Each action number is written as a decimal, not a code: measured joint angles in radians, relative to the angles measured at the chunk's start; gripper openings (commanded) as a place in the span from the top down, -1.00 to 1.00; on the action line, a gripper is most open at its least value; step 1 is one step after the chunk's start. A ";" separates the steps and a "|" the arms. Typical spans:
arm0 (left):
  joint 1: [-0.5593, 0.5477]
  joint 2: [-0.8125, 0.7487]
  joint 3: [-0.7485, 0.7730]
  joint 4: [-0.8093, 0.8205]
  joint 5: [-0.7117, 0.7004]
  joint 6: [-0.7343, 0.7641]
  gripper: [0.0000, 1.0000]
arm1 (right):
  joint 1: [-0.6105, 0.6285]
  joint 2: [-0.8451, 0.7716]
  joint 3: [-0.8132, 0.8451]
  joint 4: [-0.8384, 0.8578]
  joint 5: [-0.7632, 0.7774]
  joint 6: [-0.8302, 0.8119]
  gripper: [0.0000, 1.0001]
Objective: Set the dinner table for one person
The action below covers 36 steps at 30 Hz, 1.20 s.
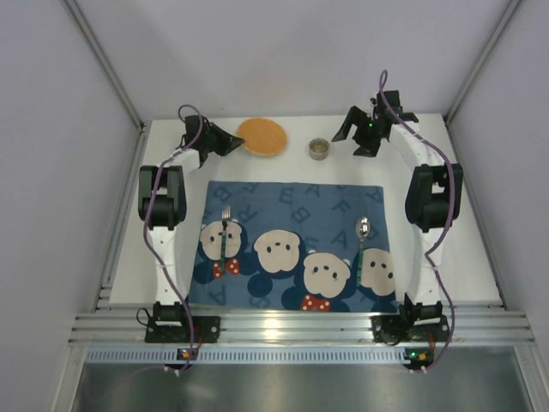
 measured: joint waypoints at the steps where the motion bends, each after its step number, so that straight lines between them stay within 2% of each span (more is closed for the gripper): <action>1: 0.000 -0.033 -0.032 -0.004 0.014 0.011 1.00 | 0.000 0.027 0.030 0.006 0.000 0.008 -0.94; 5: -0.005 -0.209 -0.174 -0.029 0.063 0.062 1.00 | 0.007 0.137 0.134 0.021 0.004 0.031 -0.88; 10: -0.025 -0.512 -0.407 -0.028 0.117 0.122 1.00 | 0.033 0.243 0.190 0.022 0.035 0.049 -0.83; 14: -0.072 -0.695 -0.549 -0.043 0.180 0.179 1.00 | 0.064 0.281 0.246 0.024 0.068 0.063 -0.75; 18: -0.144 -0.769 -0.656 -0.114 0.218 0.251 1.00 | 0.097 0.305 0.288 0.025 0.121 0.066 -0.32; 19: -0.162 -0.777 -0.679 -0.138 0.218 0.267 1.00 | 0.102 0.309 0.289 0.025 0.134 0.069 -0.16; 24: -0.253 -0.784 -0.745 -0.340 0.168 0.372 1.00 | 0.123 0.328 0.312 -0.008 0.205 0.060 0.06; 25: -0.264 -0.784 -0.748 -0.371 0.157 0.387 1.00 | 0.125 0.330 0.323 -0.017 0.220 0.057 0.33; 28: -0.283 -0.784 -0.765 -0.443 0.126 0.434 1.00 | 0.127 0.345 0.359 -0.030 0.259 0.045 0.68; 30: -0.289 -0.781 -0.781 -0.466 0.111 0.456 1.00 | 0.130 0.349 0.364 -0.037 0.283 0.042 0.76; 32: -0.294 -0.774 -0.791 -0.493 0.101 0.472 1.00 | 0.132 0.358 0.376 -0.043 0.297 0.043 0.99; 36: -0.320 -0.758 -0.792 -0.517 0.095 0.508 1.00 | 0.134 0.359 0.381 -0.044 0.307 0.040 1.00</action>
